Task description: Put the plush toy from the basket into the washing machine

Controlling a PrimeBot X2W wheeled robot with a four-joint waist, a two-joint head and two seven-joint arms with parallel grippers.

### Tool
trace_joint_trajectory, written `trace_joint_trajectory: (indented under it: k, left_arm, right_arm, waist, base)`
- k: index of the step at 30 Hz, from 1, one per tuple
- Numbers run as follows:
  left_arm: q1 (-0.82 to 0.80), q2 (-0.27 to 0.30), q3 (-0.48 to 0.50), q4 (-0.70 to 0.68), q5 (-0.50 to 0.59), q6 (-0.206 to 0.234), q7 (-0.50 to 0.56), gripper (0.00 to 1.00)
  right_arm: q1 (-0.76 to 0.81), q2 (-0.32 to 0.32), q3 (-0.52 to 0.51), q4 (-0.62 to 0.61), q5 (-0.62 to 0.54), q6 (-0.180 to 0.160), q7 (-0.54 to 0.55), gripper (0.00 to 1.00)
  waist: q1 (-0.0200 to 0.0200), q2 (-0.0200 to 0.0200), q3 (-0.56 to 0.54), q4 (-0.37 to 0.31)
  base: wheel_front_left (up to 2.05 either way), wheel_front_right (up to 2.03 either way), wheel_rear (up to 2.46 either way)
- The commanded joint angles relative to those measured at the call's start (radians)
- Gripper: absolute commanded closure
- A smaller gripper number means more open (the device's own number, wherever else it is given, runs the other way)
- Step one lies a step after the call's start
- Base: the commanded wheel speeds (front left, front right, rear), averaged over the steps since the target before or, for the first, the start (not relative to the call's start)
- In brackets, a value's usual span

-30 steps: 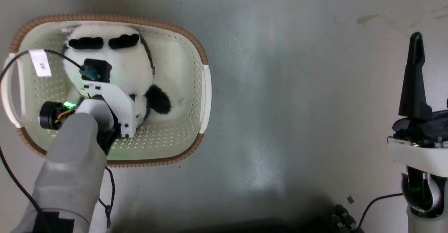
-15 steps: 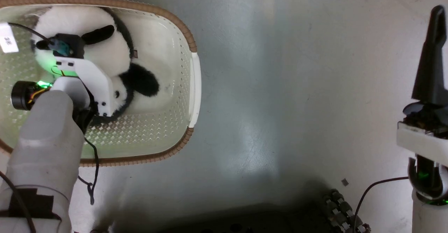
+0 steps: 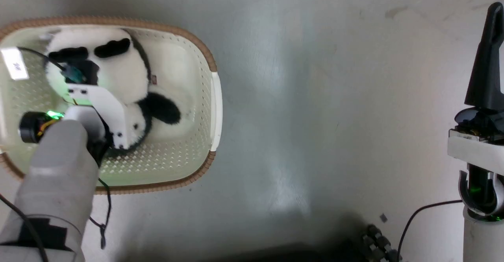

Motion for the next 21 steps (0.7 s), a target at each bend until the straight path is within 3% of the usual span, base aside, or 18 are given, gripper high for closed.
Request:
trace_joint_trajectory:
  k: [1, 10, 21]
  left_arm:
    - [0.008, -0.004, -0.010, -0.002, -0.004, 0.001, -0.019, 1.00]
    - [0.094, -0.057, -0.096, -0.021, -0.044, 0.000, -0.077, 1.00]
    - [0.280, -0.094, -0.206, -0.075, -0.177, 0.000, -0.180, 1.00]
  right_arm:
    - [-0.001, 0.000, -0.008, 0.013, 0.002, -0.001, -0.004, 0.00]
    - [0.049, 0.000, 0.010, 0.058, -0.023, -0.001, -0.004, 0.00]
    - [0.192, 0.000, 0.019, 0.125, -0.060, -0.001, -0.004, 0.00]
  waist:
    - [-0.0001, 0.0000, -0.064, 0.015]
    - [-0.0001, 0.0000, -0.227, 0.054]
    - [-0.0001, 0.0000, -0.492, 0.120]
  base:
    - [0.00, 0.00, 0.00]
    - [0.00, 0.00, 0.00]
    - [0.00, 0.00, 0.00]
